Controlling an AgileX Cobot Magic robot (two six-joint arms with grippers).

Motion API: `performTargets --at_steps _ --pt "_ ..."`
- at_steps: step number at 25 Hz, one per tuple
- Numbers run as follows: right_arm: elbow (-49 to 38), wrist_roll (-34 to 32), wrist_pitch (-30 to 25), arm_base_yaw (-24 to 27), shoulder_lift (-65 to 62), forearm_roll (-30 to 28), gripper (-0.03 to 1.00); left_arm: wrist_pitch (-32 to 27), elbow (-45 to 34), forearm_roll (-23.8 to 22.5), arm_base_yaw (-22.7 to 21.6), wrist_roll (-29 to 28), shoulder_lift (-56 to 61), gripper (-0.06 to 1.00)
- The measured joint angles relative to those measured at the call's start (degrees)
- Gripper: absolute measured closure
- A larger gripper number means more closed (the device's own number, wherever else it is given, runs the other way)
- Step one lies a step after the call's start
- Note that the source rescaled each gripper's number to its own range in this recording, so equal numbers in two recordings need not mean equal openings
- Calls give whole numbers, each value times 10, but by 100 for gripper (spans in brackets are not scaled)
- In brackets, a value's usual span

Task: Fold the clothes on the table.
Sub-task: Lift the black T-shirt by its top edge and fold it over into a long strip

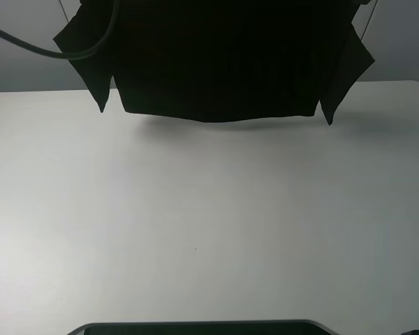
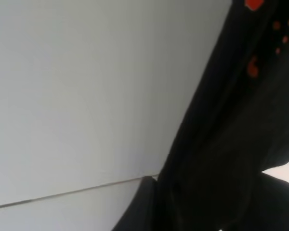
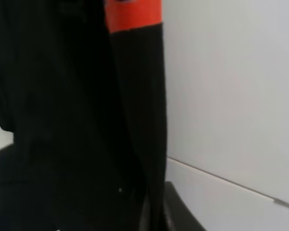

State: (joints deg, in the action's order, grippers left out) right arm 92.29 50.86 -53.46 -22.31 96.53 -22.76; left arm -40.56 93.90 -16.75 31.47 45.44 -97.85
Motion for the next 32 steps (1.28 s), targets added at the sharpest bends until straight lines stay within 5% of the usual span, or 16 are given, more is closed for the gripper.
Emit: performTargets --at_steps 6,11,17,25,32 --pt "0 -84 91 0 22 -95 97 97 0 -52 0 -63 -22 94" --pt "-34 -15 51 0 10 -15 96 53 -36 -38 0 -63 -20 94" --pt "-189 25 43 -21 -55 9 96 54 -211 -10 1 -48 47 94" --pt "-301 83 -6 -51 -159 167 96 -10 -321 51 1 -46 170 94" --pt "-364 85 -32 -90 -169 198 96 -25 -416 87 1 -46 224 94"
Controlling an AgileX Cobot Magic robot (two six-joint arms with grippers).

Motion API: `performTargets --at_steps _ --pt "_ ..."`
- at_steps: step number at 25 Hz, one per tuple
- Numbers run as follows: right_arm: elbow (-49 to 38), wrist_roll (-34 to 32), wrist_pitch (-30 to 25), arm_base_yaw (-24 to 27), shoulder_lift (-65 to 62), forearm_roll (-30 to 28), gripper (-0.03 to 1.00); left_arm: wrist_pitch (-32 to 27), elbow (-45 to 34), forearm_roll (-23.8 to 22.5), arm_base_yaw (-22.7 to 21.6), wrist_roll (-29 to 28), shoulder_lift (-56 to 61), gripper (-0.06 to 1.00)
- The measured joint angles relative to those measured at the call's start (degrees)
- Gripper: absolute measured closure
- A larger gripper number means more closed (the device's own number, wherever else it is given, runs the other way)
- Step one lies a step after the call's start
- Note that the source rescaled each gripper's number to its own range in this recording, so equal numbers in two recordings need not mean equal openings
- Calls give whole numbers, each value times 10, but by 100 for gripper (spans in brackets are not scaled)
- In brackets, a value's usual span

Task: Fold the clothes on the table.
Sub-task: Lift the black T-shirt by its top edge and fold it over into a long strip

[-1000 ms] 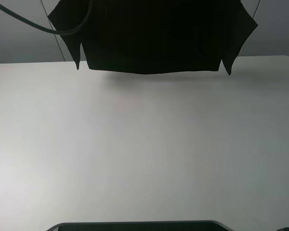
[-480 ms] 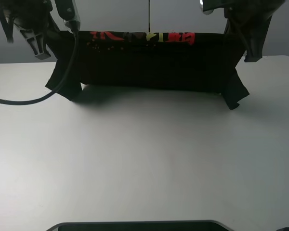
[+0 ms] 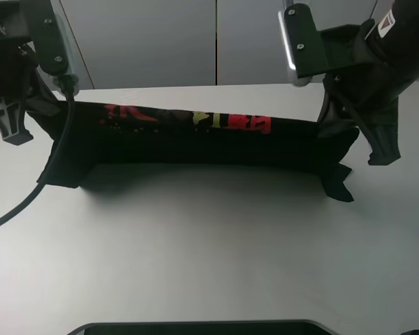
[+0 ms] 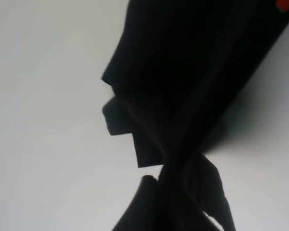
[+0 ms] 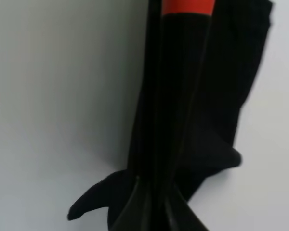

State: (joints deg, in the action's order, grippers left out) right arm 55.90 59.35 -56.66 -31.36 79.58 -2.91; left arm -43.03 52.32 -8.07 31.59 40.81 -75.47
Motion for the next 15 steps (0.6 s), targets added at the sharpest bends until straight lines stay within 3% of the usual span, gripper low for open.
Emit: performTargets --at_steps 8,15 --pt "-7 -27 -10 -22 -6 25 96 -3 -51 5 0 0 49 94" --pt "-7 -91 13 -22 -6 9 96 53 -52 3 0 -1 47 94"
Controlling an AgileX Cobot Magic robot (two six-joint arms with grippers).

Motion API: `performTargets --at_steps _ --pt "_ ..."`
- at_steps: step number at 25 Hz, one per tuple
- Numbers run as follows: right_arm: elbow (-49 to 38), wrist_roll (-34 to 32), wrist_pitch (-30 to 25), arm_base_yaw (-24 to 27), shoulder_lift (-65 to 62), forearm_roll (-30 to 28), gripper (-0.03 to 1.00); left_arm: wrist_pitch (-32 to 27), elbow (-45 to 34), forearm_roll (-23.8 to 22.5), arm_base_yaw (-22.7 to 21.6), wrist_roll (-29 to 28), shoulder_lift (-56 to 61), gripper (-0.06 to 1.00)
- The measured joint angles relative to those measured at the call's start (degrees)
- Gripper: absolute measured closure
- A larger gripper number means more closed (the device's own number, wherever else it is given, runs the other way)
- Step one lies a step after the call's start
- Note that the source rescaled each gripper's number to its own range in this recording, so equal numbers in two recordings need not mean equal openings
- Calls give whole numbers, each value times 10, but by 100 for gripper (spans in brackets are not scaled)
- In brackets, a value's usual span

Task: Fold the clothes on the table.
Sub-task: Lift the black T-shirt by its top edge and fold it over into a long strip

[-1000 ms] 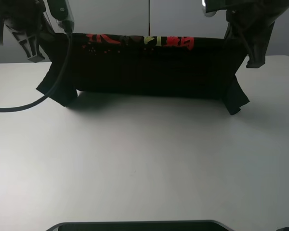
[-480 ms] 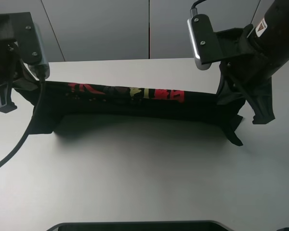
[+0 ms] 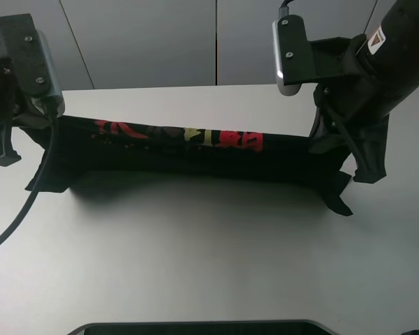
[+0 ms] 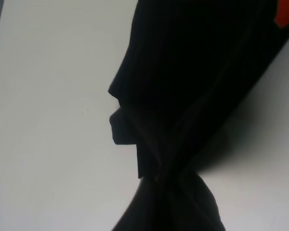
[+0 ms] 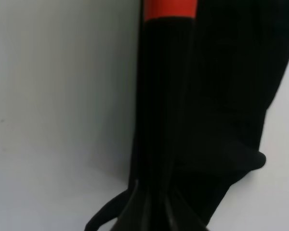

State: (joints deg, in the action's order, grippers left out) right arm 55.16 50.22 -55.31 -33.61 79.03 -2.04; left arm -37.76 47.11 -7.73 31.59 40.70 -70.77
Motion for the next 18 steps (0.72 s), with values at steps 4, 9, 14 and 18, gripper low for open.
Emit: performTargets --at_steps 4,9,14,18 --pt "0 -75 51 0 0 -48 96 33 0 -6 -1 -22 -30 94" --pt "-3 -181 97 0 2 -131 96 80 0 -31 -1 -64 -78 94" --pt "-5 -237 110 0 44 -158 96 109 0 -88 -1 -124 -117 94" --pt "-5 -311 144 0 95 -210 96 142 0 -106 -1 -146 -153 94"
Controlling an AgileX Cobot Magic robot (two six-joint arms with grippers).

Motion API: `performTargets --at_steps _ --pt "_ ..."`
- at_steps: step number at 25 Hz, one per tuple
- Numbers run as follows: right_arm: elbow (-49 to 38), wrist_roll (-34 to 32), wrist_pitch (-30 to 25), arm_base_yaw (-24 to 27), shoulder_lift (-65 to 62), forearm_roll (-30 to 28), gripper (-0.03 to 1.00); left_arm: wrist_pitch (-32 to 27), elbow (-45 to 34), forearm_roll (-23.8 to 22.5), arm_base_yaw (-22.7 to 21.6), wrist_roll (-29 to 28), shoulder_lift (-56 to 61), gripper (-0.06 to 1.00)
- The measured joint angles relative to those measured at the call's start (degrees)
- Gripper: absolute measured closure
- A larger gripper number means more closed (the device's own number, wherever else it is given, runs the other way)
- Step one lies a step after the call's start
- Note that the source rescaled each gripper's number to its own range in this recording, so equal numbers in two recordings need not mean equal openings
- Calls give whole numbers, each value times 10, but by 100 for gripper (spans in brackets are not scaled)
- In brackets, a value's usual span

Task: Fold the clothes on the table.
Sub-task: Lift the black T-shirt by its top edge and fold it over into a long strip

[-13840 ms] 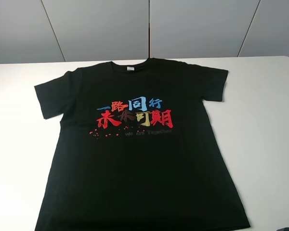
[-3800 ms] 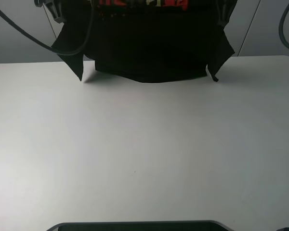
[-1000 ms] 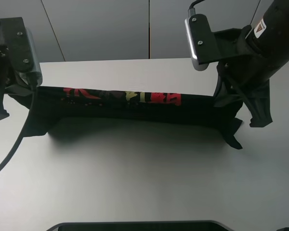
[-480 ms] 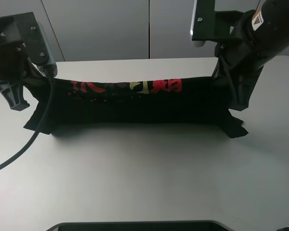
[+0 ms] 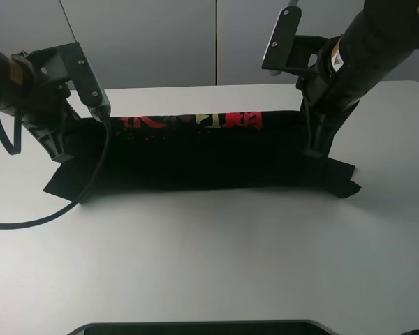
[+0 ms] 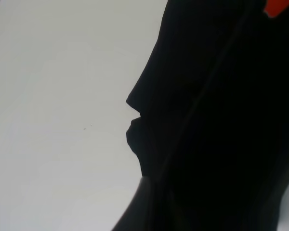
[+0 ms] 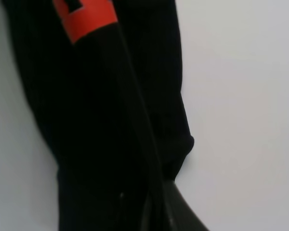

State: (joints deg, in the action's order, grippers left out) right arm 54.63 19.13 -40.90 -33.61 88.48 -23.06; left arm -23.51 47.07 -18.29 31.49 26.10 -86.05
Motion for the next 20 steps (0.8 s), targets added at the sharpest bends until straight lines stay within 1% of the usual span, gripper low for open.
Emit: performTargets --at_steps 5,10,15,20 --pt "0 -95 21 1 53 -77 96 55 0 -18 0 -16 -50 94" --pt "0 -162 77 41 94 -93 96 106 0 -23 -3 -36 -94 94" --pt "0 -177 120 72 100 -93 96 165 0 -23 -29 -59 -132 94" --pt "0 -179 152 80 103 -100 96 223 0 -24 -53 -62 -156 94"
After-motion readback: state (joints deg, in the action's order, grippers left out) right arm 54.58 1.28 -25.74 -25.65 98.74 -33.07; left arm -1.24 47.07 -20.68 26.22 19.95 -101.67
